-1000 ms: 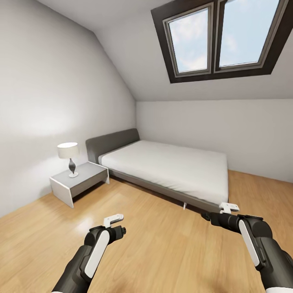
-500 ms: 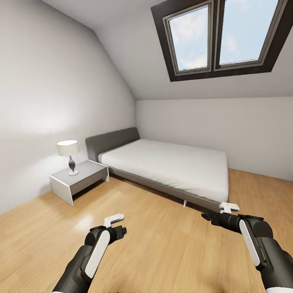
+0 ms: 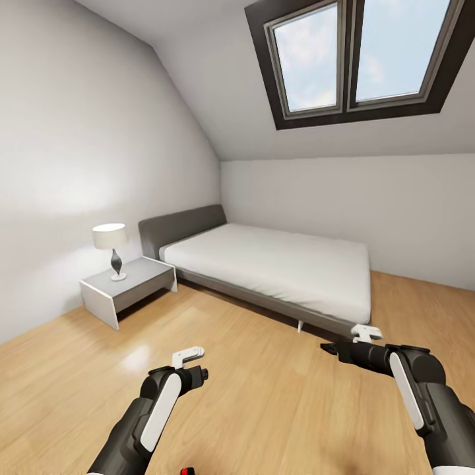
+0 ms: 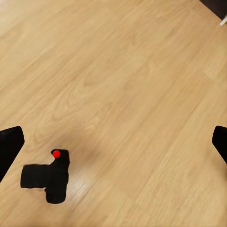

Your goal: Attach the digital camera to the camera tripod in the bedroom.

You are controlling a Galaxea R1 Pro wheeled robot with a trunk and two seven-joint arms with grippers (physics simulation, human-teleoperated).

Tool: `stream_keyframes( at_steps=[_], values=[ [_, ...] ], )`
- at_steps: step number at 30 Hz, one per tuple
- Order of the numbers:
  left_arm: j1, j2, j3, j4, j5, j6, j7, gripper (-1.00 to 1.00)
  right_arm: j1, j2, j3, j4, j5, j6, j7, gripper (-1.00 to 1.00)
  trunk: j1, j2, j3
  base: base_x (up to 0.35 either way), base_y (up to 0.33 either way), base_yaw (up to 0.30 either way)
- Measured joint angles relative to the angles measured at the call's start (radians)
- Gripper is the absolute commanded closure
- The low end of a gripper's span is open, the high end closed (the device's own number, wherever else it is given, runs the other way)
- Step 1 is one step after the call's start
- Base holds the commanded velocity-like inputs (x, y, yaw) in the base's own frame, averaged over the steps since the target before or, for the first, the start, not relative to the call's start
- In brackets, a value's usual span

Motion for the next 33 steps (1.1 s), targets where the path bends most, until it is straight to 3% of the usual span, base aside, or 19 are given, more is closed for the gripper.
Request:
stream_keyframes(
  at_steps=[5,7,8,11,33],
  values=[
    [0.0,0.0,0.0,0.0,0.001,0.0,-0.001,-1.0,0.0,-0.005,0.0,-0.001,0.002,0.002,0.091,-1.0,0.019,-0.035,-0.016,0.0,0.0,0.0],
    [0.0,0.0,0.0,0.0,0.002,-0.001,-0.001,-1.0,0.0,-0.021,0.0,-0.001,0.003,0.002,0.153,-1.0,0.027,-0.049,-0.022,0.0,0.0,0.0],
    [-0.001,0.0,0.0,0.0,0.003,-0.001,-0.001,-1.0,0.0,-0.042,0.0,0.0,0.004,0.002,0.219,-1.0,0.031,-0.056,-0.025,0.0,0.0,0.0],
    [-0.001,-0.001,0.0,-0.001,0.003,-0.001,-0.002,-1.0,0.0,-0.061,0.0,0.001,0.005,0.002,0.265,-1.0,0.042,-0.077,-0.034,0.0,0.0,0.0],
    [-0.001,-0.002,0.0,-0.002,0.002,-0.001,-0.001,-1.0,0.0,-0.067,0.0,0.002,0.01,0.0,0.278,-1.0,0.127,-0.231,-0.103,0.0,0.0,0.0]
  ],
)
